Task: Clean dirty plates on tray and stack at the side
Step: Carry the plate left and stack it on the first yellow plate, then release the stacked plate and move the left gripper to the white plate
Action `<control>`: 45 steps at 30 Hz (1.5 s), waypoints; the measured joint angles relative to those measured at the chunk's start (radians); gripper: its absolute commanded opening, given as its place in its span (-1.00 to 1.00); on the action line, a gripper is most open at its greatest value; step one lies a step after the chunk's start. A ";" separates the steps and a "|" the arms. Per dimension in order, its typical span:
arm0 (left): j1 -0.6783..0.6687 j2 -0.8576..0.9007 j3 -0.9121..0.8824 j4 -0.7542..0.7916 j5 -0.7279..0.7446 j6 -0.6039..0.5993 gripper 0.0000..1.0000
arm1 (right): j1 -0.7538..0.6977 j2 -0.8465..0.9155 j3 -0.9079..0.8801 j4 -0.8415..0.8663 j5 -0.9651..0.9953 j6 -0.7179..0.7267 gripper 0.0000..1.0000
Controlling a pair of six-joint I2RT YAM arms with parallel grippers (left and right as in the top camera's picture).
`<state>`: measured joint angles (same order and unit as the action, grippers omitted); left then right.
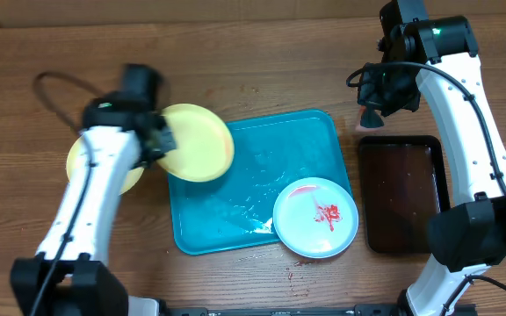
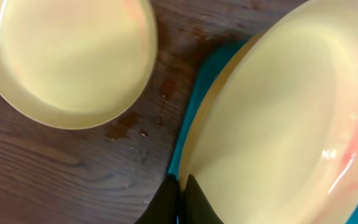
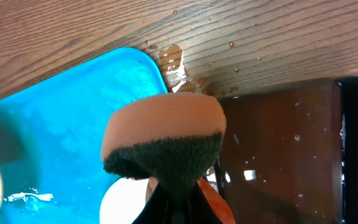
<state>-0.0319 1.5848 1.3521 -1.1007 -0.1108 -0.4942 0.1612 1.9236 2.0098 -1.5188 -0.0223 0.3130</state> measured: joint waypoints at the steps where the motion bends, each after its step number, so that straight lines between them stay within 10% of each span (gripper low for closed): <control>1: 0.048 -0.014 -0.018 0.015 0.032 -0.002 -0.90 | 0.000 0.000 0.000 0.000 0.000 0.000 -0.92; 16: 0.666 -0.123 -0.406 0.249 0.340 -0.005 -0.91 | 0.000 0.000 0.000 -0.003 -0.007 0.000 -0.92; 36: 0.784 0.018 -0.413 0.417 0.370 -0.008 -0.92 | -0.002 0.000 0.000 -0.009 -0.026 0.000 -0.92; 45: 0.784 0.048 -0.413 0.444 0.385 -0.001 0.25 | -0.002 0.000 0.000 -0.019 -0.026 0.000 -0.92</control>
<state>0.7525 1.6329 0.9394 -0.6563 0.2741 -0.4950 0.1593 1.9236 2.0098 -1.5375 -0.0483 0.3126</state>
